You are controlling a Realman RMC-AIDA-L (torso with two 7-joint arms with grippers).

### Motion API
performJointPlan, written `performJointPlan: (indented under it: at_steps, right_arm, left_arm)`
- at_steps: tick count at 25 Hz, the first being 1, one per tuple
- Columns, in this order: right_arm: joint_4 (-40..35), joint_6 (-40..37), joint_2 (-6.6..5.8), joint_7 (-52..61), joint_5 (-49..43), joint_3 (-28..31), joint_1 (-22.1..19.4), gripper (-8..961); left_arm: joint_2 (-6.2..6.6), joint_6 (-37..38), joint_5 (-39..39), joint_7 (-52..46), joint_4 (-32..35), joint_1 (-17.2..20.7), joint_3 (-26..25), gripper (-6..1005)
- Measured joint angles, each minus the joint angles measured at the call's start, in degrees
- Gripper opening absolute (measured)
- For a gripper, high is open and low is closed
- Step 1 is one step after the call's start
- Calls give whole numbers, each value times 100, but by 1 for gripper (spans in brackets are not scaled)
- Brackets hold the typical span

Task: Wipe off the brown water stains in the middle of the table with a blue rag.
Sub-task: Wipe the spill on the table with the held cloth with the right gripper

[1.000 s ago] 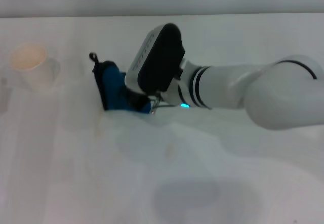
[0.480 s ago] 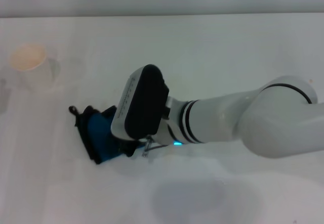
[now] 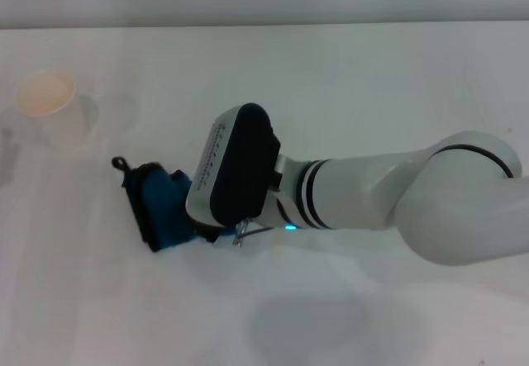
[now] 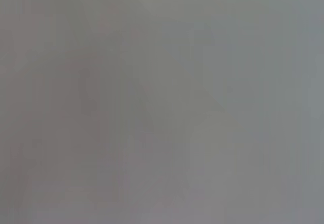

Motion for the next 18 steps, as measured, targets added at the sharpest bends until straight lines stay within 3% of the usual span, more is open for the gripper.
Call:
performJointPlan:
  at_steps: [11,18]
  right_arm:
    - [706,246,0,-2,25,112,106,55]
    - [1225,330,0,-3,3,527,194,56]
  left_arm:
    - [0,52,1,0,-114,-1,0,859]
    - [-5,65,1,0,-115,22,0,860]
